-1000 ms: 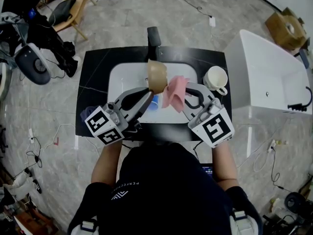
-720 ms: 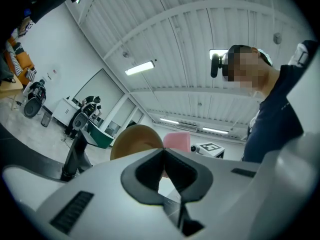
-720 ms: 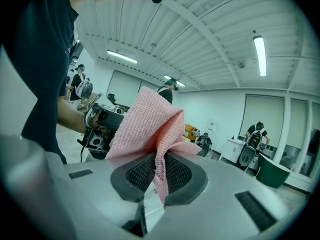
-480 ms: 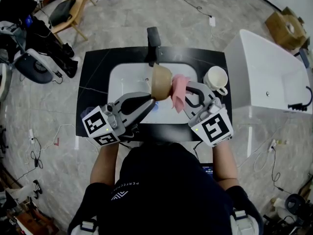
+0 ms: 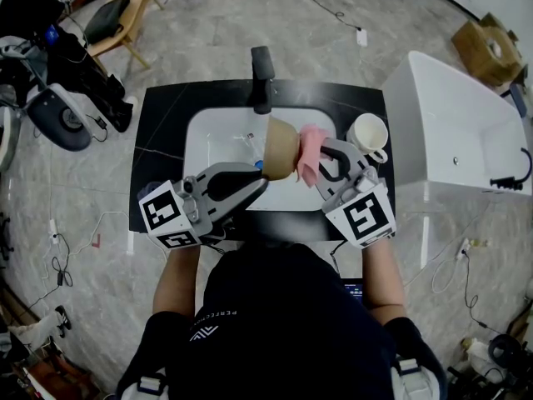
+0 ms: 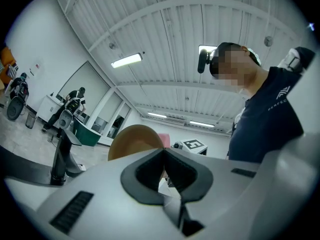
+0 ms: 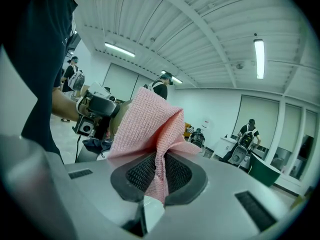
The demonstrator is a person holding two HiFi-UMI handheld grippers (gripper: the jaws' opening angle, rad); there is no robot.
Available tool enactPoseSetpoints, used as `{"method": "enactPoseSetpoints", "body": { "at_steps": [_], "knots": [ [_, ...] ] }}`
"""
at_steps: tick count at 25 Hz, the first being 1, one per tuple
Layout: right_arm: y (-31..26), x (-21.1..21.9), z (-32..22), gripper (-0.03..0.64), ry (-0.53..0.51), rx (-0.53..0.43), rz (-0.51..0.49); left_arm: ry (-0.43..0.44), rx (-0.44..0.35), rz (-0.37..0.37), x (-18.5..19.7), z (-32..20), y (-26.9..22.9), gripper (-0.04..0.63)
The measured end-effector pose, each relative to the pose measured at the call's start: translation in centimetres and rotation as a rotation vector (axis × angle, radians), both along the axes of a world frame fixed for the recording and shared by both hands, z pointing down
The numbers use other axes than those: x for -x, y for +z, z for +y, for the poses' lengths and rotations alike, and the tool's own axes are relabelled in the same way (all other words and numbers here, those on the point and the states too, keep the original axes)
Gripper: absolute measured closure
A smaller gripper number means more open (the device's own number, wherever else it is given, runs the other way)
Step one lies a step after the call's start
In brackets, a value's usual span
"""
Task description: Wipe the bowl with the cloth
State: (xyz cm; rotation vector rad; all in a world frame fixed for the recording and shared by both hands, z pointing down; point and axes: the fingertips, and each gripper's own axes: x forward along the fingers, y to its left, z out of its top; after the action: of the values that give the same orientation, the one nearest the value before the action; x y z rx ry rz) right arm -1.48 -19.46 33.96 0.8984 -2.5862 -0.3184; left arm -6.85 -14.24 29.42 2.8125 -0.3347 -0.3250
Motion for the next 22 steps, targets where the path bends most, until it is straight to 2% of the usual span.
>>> {"method": "enactPoseSetpoints", "body": {
  "at_steps": [5,13,22],
  "knots": [
    [1.1,0.2,0.5,0.568,0.002,0.016,0.015,-0.008,-0.003,0.030,0.6,0.4,-0.3,0.583],
    [1.4,1.1,1.6,0.568,-0.035,0.030,0.009,-0.050,0.005,0.038,1.0,-0.1,-0.3,0.583],
    [0.9,1.3,1.8,0.568,-0.057,0.052,-0.041,-0.074,0.015,0.012,1.0,-1.0,-0.1,0.583]
  ]
}}
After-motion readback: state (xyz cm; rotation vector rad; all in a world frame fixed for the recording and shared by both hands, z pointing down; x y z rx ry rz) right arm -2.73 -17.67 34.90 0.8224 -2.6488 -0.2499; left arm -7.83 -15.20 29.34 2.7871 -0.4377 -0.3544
